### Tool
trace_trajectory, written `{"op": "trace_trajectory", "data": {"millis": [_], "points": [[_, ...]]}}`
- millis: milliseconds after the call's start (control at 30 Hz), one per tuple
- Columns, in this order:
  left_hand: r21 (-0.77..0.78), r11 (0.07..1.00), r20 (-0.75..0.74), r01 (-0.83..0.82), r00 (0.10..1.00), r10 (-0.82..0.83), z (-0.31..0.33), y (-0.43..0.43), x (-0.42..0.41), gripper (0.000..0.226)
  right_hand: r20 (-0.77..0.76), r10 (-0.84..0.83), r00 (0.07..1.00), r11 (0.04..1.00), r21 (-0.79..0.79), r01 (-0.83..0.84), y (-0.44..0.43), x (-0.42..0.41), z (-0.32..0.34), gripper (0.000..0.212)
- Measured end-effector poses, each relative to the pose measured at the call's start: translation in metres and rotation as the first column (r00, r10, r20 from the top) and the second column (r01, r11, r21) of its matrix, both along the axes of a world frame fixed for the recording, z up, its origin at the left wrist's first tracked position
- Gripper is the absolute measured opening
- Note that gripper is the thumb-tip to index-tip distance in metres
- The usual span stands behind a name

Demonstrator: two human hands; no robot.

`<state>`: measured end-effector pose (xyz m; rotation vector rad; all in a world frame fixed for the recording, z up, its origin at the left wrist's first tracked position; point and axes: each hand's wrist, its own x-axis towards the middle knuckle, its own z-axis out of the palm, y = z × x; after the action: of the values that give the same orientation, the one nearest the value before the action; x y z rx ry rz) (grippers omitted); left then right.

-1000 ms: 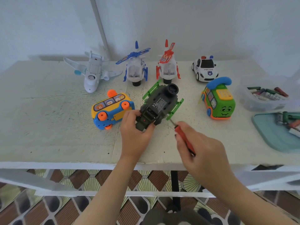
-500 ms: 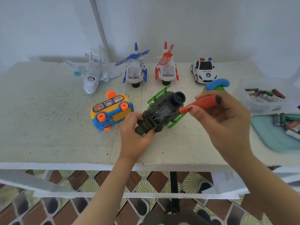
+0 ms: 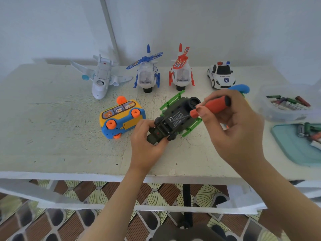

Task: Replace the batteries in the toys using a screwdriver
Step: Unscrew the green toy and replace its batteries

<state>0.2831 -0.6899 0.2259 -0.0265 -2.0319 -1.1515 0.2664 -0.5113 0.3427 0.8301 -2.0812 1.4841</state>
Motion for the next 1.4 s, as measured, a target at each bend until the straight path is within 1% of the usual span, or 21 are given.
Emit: {"op": "trace_trajectory", "data": {"millis": [67, 333, 567, 667, 733, 833, 900, 967, 1033, 1100, 1133, 1267, 1400], "points": [[-0.001, 1.0, 0.011, -0.005, 1.0, 0.005, -0.001, 0.0, -0.001, 0.041, -0.015, 0.004, 1.0, 1.0, 0.023, -0.004, -0.002, 0.0, 0.003, 0.014], [0.013, 1.0, -0.008, 0.015, 1.0, -0.015, 0.001, 0.0, -0.001, 0.032, -0.029, 0.0, 1.0, 0.996, 0.09, 0.002, -0.006, -0.003, 0.01, 0.013], [0.01, 0.999, -0.021, 0.031, 0.999, -0.031, 0.003, 0.001, 0.0, 0.034, -0.021, 0.006, 1.0, 1.0, 0.02, -0.006, -0.008, -0.001, 0.006, 0.013], [0.011, 1.0, -0.019, 0.028, 0.999, -0.028, 0.003, 0.001, 0.0, 0.034, -0.026, 0.0, 1.0, 0.999, 0.035, 0.001, -0.009, -0.002, 0.007, 0.014], [0.008, 1.0, -0.019, 0.028, 0.999, -0.028, 0.002, 0.0, 0.0, 0.037, -0.028, -0.009, 1.0, 0.998, 0.056, 0.011, -0.009, -0.004, 0.007, 0.014], [0.002, 1.0, -0.009, 0.025, 1.0, -0.025, 0.0, -0.001, 0.0, 0.048, -0.033, -0.006, 0.999, 0.998, 0.068, 0.008, -0.008, -0.006, 0.004, 0.013], [-0.001, 1.0, 0.006, 0.021, 1.0, -0.021, -0.001, -0.001, 0.0, 0.048, -0.037, 0.0, 0.999, 0.997, 0.077, 0.003, -0.007, -0.007, 0.003, 0.014], [0.003, 1.0, 0.012, 0.019, 1.0, -0.019, -0.001, -0.002, -0.001, 0.048, -0.043, 0.015, 0.999, 0.994, 0.108, -0.01, -0.007, -0.007, 0.004, 0.017], [0.012, 1.0, 0.011, 0.023, 1.0, -0.023, -0.001, -0.002, -0.001, 0.046, -0.038, 0.061, 0.997, 0.989, 0.135, -0.056, -0.008, -0.007, 0.006, 0.024], [0.012, 1.0, 0.011, 0.026, 1.0, -0.026, 0.0, -0.002, -0.001, 0.046, 0.013, 0.119, 0.993, 0.988, 0.1, -0.12, -0.01, -0.008, 0.01, 0.039], [0.011, 1.0, 0.012, 0.026, 1.0, -0.026, 0.0, -0.001, -0.001, 0.047, 0.032, 0.138, 0.99, 0.987, 0.079, -0.14, -0.01, -0.009, 0.01, 0.043], [0.007, 1.0, 0.013, 0.025, 1.0, -0.025, 0.0, -0.002, -0.001, 0.047, -0.036, 0.119, 0.992, 0.988, 0.108, -0.114, -0.011, -0.015, 0.011, 0.03], [-0.003, 1.0, 0.013, 0.021, 1.0, -0.021, 0.0, -0.002, -0.001, 0.047, -0.063, 0.09, 0.994, 0.99, 0.116, -0.083, -0.017, -0.019, 0.015, 0.034]]}}
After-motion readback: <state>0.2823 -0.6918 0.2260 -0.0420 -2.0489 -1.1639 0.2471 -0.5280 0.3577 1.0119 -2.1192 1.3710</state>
